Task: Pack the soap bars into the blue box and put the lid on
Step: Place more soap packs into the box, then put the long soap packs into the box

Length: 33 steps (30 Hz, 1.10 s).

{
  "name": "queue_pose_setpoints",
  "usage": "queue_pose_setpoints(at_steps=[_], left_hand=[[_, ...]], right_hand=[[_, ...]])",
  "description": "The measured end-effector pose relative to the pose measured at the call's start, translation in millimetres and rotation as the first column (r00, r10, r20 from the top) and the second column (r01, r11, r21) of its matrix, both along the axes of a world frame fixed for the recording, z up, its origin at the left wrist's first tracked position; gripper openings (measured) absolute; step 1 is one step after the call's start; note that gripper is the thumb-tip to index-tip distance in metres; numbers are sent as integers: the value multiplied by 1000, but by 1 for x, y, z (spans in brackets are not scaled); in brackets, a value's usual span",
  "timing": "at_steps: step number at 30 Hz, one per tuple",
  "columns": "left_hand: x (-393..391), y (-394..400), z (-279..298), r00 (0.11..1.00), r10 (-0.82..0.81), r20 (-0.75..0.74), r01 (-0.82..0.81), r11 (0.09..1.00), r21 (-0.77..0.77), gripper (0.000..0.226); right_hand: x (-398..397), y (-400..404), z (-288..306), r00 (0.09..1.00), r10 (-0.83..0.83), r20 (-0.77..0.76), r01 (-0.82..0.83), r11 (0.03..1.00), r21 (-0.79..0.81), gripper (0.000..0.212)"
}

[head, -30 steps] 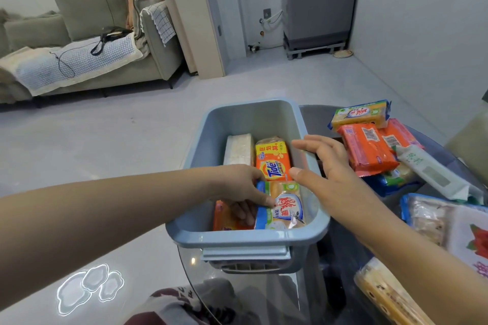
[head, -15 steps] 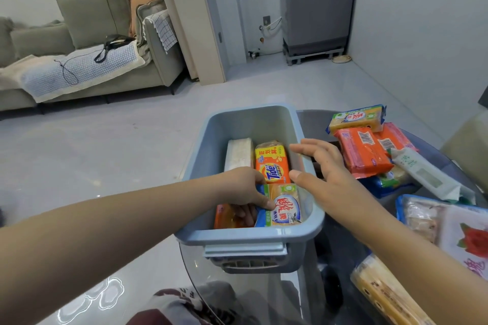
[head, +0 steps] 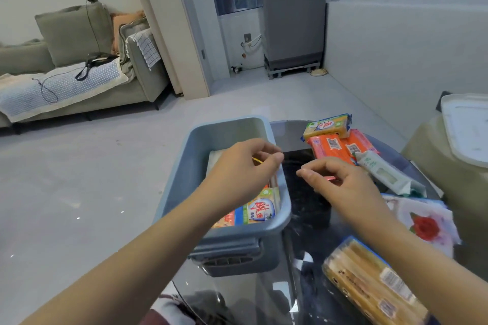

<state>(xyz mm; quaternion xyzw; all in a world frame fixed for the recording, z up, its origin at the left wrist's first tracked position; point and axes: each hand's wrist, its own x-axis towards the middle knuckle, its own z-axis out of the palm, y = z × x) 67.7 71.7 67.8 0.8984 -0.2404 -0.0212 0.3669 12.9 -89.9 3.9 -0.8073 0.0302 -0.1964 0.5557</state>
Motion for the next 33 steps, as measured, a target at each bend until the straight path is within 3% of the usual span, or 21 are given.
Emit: queue_pose_setpoints(at_steps=[6,13,17,22,27,33], left_hand=[[-29,-35,-9,997,-79,-13,77,987,-140,20],[-56,-63,-28,984,-163,72,171,979,-110,29],[-66,-72,-51,980,-195,-41,192,979,-64,30],[-67,-81,-87,978,-150,-149,160,985,63,36],[-59,-86,-112,966,-63,-251,129,959,253,38],[-51,-88,-125,907,15,-422,27,995,94,17]], right_hand=[[-18,-32,1,997,-14,-72,11,999,-37,10],[-46,-66,-9,959,43,-280,-93,982,-165,13],[-61,-78,-22,934,13,-356,-124,949,-291,11],[-76,-84,-35,885,-4,-466,-171,927,-332,6],[-81,-86,-42,848,-57,-528,-189,897,-400,28],[-82,-80,-46,833,-123,-539,-207,834,-511,31]])
